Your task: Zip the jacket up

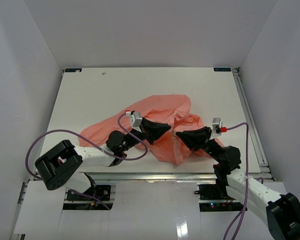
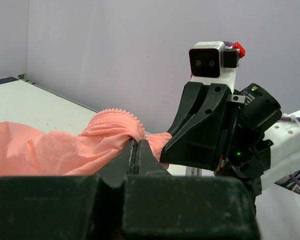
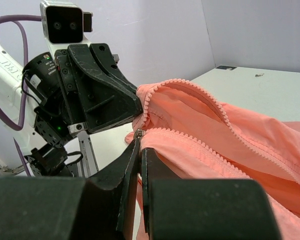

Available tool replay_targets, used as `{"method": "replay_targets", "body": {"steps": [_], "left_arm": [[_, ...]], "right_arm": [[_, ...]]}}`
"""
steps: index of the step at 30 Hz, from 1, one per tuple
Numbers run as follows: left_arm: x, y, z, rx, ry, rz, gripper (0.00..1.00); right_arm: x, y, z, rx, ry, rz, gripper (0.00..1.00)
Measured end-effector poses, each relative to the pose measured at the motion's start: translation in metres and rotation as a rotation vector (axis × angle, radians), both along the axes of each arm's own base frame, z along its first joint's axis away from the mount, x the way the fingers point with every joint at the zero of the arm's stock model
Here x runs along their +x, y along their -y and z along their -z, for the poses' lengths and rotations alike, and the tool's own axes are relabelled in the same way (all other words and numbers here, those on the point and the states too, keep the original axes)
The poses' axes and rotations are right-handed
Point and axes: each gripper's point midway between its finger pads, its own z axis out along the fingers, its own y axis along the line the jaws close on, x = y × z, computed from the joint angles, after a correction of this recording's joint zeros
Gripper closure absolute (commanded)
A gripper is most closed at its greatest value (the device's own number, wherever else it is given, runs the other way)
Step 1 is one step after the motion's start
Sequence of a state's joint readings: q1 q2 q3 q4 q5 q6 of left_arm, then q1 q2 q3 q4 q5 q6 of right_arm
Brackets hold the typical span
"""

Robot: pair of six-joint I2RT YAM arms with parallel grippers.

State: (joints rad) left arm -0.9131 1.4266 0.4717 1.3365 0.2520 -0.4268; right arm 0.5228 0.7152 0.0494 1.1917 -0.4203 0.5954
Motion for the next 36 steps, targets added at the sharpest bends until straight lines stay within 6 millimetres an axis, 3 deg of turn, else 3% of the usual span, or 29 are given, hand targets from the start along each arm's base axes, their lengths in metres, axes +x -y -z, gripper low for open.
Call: {"method": "replay_targets", "body": {"steps": [36], "left_arm": [[0.013,-0.002,0.009,0.022,0.006,-0.092,1.0]], "right_arm": [[-0.005,-0.007,0.003,0.006,-0.022,-0.058,0.92]]}}
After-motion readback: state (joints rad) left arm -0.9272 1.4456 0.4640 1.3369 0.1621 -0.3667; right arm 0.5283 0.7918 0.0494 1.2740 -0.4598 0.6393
